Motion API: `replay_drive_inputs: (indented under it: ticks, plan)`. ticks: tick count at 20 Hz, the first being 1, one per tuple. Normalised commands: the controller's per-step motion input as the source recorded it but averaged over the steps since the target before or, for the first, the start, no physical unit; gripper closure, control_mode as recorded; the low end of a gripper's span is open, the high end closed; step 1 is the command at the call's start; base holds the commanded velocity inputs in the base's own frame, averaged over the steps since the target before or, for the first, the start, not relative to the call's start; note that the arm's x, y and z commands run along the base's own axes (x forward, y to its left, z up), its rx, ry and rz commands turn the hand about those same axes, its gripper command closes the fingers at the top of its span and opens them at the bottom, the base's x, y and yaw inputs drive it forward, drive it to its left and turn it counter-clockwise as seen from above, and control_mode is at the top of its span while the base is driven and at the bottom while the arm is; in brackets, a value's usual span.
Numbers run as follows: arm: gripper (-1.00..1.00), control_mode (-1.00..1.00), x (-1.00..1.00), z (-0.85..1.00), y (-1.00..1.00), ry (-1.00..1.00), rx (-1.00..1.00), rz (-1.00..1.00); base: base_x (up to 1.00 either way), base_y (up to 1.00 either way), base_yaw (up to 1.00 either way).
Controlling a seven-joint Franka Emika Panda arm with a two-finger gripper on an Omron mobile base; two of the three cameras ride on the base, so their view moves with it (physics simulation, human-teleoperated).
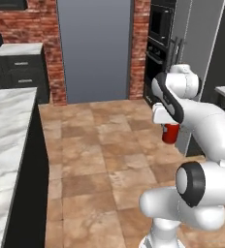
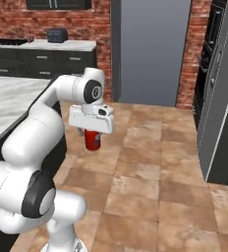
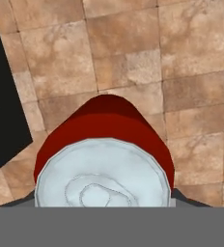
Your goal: Four empty soda cans are scattered around the kitchen. Gather all the cans and cluster them next to the stove for recycling.
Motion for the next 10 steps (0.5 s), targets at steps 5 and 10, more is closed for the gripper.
replay_drive_inputs:
  ticks: [5, 10]
  plan:
    - [1.0, 1.0, 0.0, 0.0, 0.0, 0.0, 0.0, 0.0, 1.0, -0.33, 0.05]
    - [1.0, 1.0, 0.0, 0.0, 0.0, 0.0, 0.0, 0.0, 1.0, 0.0, 0.0]
